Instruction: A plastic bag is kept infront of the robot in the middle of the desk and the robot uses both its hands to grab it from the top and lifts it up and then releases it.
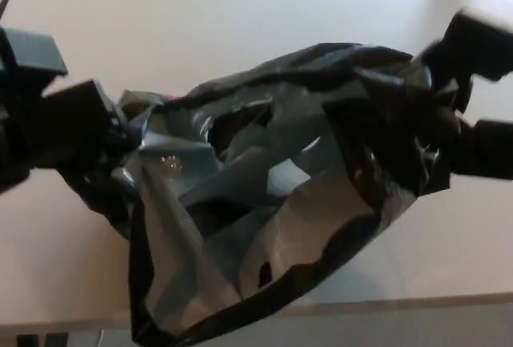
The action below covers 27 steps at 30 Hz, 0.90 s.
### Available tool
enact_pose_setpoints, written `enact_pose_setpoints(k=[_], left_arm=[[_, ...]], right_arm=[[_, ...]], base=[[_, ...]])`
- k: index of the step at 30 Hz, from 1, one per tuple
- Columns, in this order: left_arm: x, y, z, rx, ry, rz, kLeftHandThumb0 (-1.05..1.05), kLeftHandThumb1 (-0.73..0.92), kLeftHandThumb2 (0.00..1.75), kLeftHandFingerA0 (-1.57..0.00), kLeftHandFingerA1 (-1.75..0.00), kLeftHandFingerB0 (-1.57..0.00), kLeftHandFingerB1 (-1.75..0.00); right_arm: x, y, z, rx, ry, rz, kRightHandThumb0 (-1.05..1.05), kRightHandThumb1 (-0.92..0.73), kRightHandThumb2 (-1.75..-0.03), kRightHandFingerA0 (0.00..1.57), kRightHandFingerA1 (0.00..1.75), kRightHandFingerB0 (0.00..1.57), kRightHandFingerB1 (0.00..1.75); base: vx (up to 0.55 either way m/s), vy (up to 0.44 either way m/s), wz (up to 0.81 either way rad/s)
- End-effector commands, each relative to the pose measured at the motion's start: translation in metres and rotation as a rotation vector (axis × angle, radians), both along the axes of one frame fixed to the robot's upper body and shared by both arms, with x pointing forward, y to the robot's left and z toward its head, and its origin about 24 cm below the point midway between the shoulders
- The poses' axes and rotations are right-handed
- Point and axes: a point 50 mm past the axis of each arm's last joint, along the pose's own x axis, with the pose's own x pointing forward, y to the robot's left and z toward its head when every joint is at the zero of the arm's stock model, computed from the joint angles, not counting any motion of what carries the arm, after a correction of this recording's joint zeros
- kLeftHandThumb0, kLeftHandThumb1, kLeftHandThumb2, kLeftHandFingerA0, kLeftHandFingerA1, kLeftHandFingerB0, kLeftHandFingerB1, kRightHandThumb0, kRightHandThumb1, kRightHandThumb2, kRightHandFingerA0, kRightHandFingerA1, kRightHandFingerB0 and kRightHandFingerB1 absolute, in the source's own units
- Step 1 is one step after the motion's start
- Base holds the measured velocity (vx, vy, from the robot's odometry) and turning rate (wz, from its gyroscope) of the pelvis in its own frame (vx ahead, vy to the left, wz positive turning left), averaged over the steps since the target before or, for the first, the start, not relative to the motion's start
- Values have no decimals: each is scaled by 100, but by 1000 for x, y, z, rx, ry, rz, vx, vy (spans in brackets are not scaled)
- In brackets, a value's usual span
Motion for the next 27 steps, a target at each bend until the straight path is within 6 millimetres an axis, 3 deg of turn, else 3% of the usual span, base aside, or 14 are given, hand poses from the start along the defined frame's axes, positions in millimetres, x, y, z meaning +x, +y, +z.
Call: enact_pose_setpoints(k=[1,2,4,5,6,7,8,23,24,25,26,27], left_arm=[[-43,-13,69,77,-156,-168,-73,56,100,-114,-142,-87,-118],[-50,-16,69,58,-122,-210,-68,73,63,-85,-175,-76,-148],[-62,-22,69,73,-47,-288,-63,71,62,-84,-175,-72,-146],[-65,-30,62,43,11,-497,-18,41,50,-70,-175,-84,-96],[-66,-39,55,-3,69,-749,-18,41,50,-70,-175,-84,-96],[-64,-44,55,29,56,-859,-9,38,96,-59,-167,-70,-110],[-60,-49,58,104,3,-889,-25,49,101,-55,-175,-46,-139],[-57,-49,63,149,-7,-861,-25,49,101,-55,-175,-46,-139],[-28,-47,71,256,-84,-476,-50,60,91,-123,-150,-84,-129],[8,-28,88,344,-171,10,-50,60,91,-123,-150,-84,-129],[17,-20,101,373,-162,179,-42,75,63,-113,-175,-71,-159],[24,-13,112,384,-212,260,-48,51,94,-132,-144,-77,-106]], right_arm=[[-50,4,61,-57,-301,2,-37,-76,-64,105,174,80,157],[-58,5,62,-63,-305,19,-40,-75,-64,110,168,80,160],[-73,6,62,-93,-316,32,-41,-78,-65,107,171,79,163],[-79,7,60,-84,-295,75,-45,-71,-63,111,165,81,157],[-83,9,58,-63,-267,132,-45,-71,-63,111,165,81,157],[-86,9,57,-67,-253,156,-47,-73,-64,109,166,80,159],[-88,11,55,-78,-244,178,-48,-74,-64,110,168,81,161],[-94,12,55,-87,-212,189,-48,-74,-64,110,168,81,161],[-43,11,73,-205,-239,56,-48,-72,-70,100,171,86,143],[18,10,92,-421,-240,-136,-48,-72,-70,100,171,86,143],[42,7,100,-505,-223,-232,-46,-54,-91,132,146,93,117],[59,2,104,-556,-201,-306,-46,-72,-68,101,171,90,114]], base=[[0,0,0],[0,0,0],[0,0,0],[0,0,0],[0,0,0],[0,0,0],[0,0,0],[0,0,0],[0,0,0],[0,0,0],[0,0,0],[0,0,0]])
